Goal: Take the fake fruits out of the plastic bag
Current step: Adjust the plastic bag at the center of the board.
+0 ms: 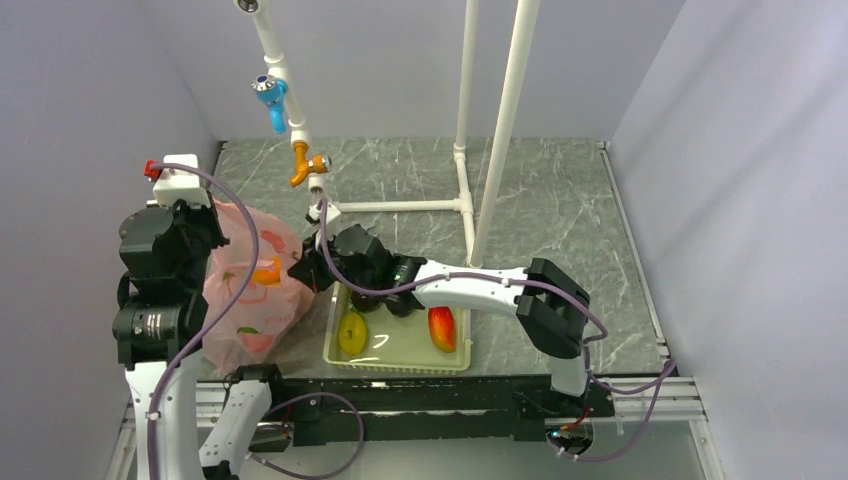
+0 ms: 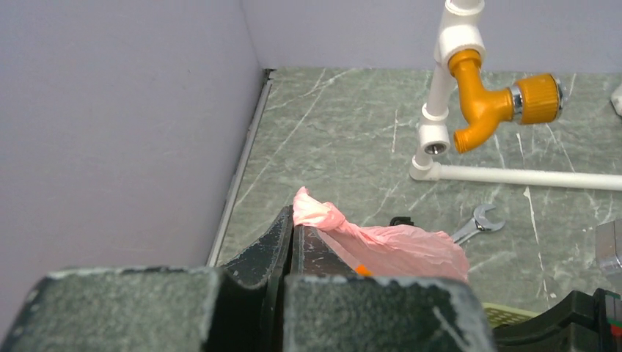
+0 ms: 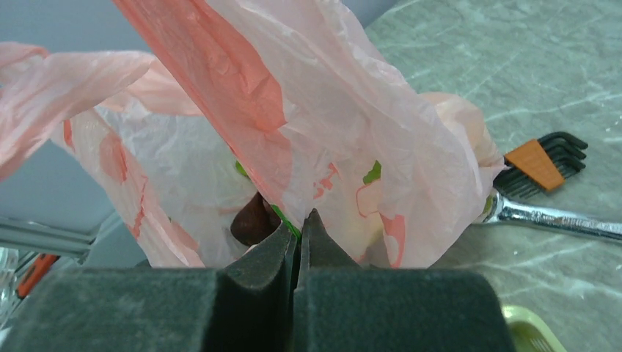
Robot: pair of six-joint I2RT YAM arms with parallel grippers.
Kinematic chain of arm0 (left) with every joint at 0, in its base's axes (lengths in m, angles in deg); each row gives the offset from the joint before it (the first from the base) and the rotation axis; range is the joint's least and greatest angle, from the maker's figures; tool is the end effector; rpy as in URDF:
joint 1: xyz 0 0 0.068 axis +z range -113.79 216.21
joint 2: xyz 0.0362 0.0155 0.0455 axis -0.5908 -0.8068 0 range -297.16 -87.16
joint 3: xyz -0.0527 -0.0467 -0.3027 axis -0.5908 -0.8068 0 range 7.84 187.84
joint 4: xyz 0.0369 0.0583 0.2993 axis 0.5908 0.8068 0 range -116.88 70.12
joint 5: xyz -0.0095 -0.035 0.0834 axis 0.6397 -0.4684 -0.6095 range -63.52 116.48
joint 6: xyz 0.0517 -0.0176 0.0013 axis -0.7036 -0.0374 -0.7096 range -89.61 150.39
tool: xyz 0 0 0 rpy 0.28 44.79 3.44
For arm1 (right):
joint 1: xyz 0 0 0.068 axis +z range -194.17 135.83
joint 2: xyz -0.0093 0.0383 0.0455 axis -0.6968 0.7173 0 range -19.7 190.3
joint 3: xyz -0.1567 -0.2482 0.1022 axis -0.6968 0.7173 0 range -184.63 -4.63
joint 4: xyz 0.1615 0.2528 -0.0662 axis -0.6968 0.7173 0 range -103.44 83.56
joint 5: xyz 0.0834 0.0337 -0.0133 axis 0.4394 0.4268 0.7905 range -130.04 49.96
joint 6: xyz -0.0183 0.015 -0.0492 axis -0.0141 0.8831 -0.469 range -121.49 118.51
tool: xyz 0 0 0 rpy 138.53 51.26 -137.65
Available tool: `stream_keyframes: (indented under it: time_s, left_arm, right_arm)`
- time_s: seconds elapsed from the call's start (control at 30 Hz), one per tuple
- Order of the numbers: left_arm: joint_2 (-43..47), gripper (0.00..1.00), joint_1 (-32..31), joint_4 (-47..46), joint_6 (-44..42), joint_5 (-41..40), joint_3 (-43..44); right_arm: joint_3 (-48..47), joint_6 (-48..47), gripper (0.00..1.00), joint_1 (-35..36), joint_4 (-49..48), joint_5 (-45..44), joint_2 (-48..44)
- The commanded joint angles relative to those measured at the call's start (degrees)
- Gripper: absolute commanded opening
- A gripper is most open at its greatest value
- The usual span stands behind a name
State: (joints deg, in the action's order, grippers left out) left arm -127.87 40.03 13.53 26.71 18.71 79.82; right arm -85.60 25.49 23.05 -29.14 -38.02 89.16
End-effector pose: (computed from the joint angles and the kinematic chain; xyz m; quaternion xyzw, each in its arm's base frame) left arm 0.1181 0.0129 0.4971 -0.0448 0.7593 0.0938 0.6423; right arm 0.1977 0.4738 0.2927 -0.2781 0.7268 0.4693 0.4174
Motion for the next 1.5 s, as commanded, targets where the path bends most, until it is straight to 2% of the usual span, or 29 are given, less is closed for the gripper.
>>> stream_keyframes:
  time_s: [0.0, 0.07, 0.13, 0.2, 0.23, 0.27, 0.3, 0.5, 0.57, 0.73, 0.87, 0.97, 1.07, 1.17, 1.27, 1.47]
  left_arm:
    - [-0.2, 0.00, 0.4, -8.3, -1.1, -3.0, 4.6]
    - [0.1, 0.14, 0.4, -4.1, 0.9, 1.1, 4.1]
    - [0.9, 0.42, 0.4, 0.5, 4.2, 2.6, 3.1]
    - [2.6, 0.62, 0.4, 4.8, 8.6, 3.0, 2.0]
    - [3.7, 0.78, 0.4, 6.6, 9.7, 3.6, 1.4]
    - [4.9, 0.89, 0.4, 8.1, 10.4, 4.3, 0.8]
    - [6.1, 0.92, 0.4, 9.6, 11.1, 5.0, 0.6]
    - [11.8, 0.92, 0.4, 23.1, 15.5, 5.9, 4.2]
    - [14.3, 0.99, 0.4, 23.7, 16.4, 7.2, 3.3]
    - [18.6, 0.99, 0.4, 19.2, 18.1, 11.9, -1.9]
    - [15.8, 0.98, 0.4, 23.3, 17.7, 13.0, -0.7]
    - [17.3, 0.99, 0.4, 19.8, 17.0, 15.7, -1.5]
    - [19.1, 0.99, 0.4, 12.9, 15.7, 17.2, -3.4]
    - [16.8, 1.00, 0.4, 10.4, 14.2, 17.8, -3.3]
    - [12.8, 0.99, 0.4, 10.0, 12.3, 19.2, -2.0]
    - [8.1, 0.89, 0.4, 10.5, 8.8, 13.2, 0.9]
  right_arm:
    - [-1.9, -0.7, 0.00, -1.3, 6.0, 0.3, 3.2]
    - [-0.9, 0.9, 0.00, -2.1, 4.6, 1.9, 3.0]
    - [-0.2, 1.9, 0.00, -2.8, 4.1, 3.0, 2.8]
    - [0.3, 2.0, 0.00, -3.1, 4.3, 3.4, 2.4]
    - [0.7, 1.8, 0.00, -3.1, 4.4, 3.4, 2.1]
    - [1.0, 1.9, 0.00, -3.2, 4.2, 3.4, 1.7]
    - [1.7, 2.1, 0.00, -3.4, 3.8, 3.6, 1.4]
    - [3.9, 6.9, 0.00, -4.1, 0.5, 8.4, 1.1]
    - [4.0, 7.1, 0.00, -4.0, 0.3, 9.0, 0.8]
    - [4.7, 7.5, 0.00, -4.1, 0.1, 8.4, -0.5]
    - [4.7, 8.6, 0.01, -4.3, -0.4, 9.0, -1.6]
    - [3.8, 8.1, 0.18, -4.5, 0.9, 8.8, -2.6]
    - [2.9, 5.9, 0.49, -4.4, 4.5, 8.5, -4.0]
    - [4.6, 4.0, 0.67, -4.3, 6.8, 7.6, -7.6]
    - [8.2, 2.2, 0.76, -4.2, 4.8, 9.2, -13.2]
    - [12.8, -2.7, 0.90, -1.5, -3.1, 12.7, -20.4]
